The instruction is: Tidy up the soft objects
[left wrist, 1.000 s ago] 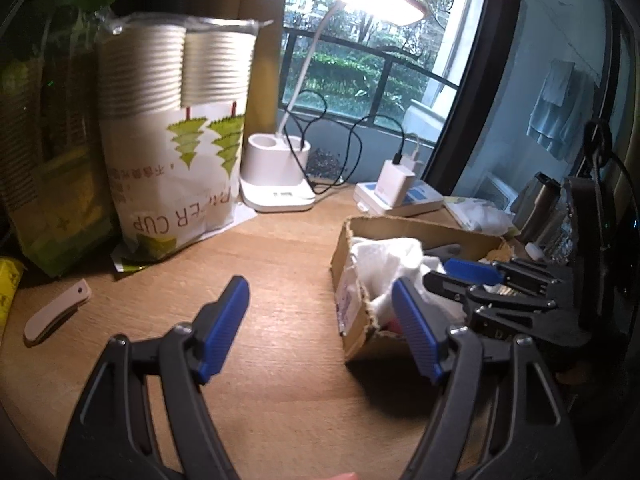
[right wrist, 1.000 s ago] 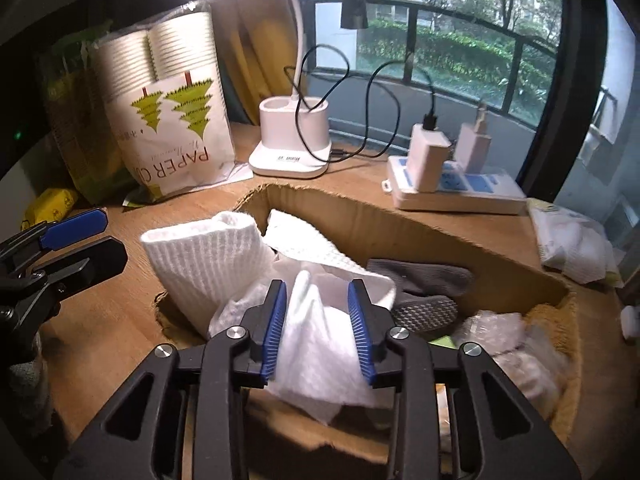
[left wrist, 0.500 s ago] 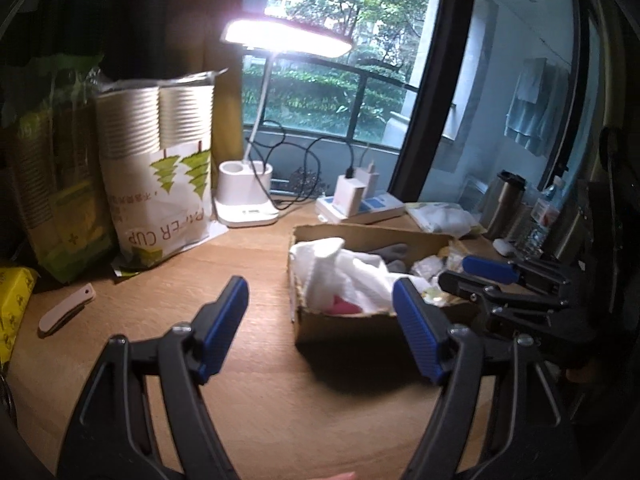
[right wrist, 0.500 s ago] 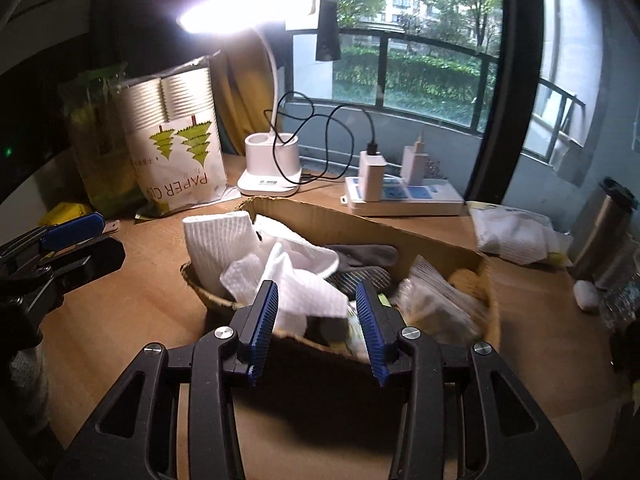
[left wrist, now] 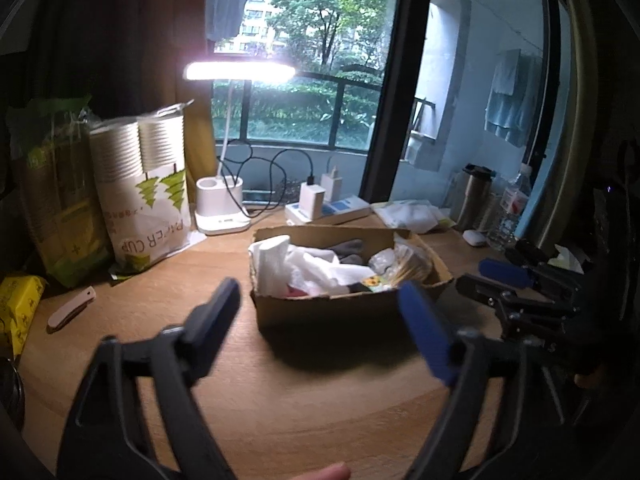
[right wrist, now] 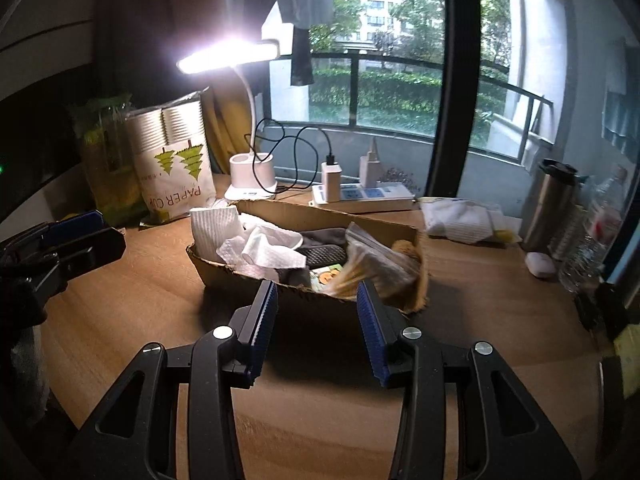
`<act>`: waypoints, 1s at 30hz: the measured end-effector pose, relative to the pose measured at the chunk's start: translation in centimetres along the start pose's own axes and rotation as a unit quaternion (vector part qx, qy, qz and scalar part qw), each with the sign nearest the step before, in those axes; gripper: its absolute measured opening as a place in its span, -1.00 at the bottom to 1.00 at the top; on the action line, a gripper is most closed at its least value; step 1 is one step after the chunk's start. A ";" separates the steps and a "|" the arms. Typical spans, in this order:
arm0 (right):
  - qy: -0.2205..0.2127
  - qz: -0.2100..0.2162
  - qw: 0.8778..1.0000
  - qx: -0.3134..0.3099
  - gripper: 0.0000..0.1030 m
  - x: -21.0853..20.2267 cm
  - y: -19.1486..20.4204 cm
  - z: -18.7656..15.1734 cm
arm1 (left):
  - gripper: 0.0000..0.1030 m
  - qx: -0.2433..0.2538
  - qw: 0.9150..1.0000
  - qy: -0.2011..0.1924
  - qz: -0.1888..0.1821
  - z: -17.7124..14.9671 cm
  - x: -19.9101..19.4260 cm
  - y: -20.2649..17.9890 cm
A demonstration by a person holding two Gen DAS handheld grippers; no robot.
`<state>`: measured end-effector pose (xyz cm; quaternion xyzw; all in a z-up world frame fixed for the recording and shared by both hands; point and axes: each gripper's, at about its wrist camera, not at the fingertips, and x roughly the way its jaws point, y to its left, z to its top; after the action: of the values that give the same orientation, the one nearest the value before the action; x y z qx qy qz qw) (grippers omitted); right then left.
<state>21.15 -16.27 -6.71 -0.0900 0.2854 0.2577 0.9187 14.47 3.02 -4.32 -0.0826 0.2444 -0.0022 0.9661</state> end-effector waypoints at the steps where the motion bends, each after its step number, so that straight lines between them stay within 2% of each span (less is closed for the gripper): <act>1: -0.002 -0.002 1.000 0.002 -0.03 -0.5 -0.1 -0.2 | 0.81 0.002 1.000 -0.003 -0.001 0.0 -0.3 -0.2; 3: -0.010 -0.006 1.000 0.008 0.12 -1.6 -0.3 -0.5 | 0.82 0.008 1.000 -0.011 -0.004 0.0 -1.2 -0.8; 8: -0.026 -0.015 0.999 0.016 0.28 -4.1 -0.4 -0.9 | 0.85 0.012 1.000 -0.020 -0.007 0.2 -2.8 -1.7; 13: -0.047 -0.023 0.998 0.018 0.67 -7.0 -0.3 -0.6 | 0.95 0.018 0.999 -0.036 0.000 0.9 -4.5 -2.4; 21: -0.084 -0.050 0.995 0.022 0.85 -10.8 -0.3 0.7 | 0.98 0.031 0.996 -0.079 0.010 3.0 -7.7 -3.4; 30: -0.122 -0.063 0.990 0.024 0.87 -14.8 -0.2 2.7 | 0.98 0.038 0.993 -0.111 0.026 5.5 -10.3 -3.6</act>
<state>12.14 -21.83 3.98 -0.0536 0.1710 0.2010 0.9631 8.15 0.81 5.90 -0.0395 0.1371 0.0234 0.9895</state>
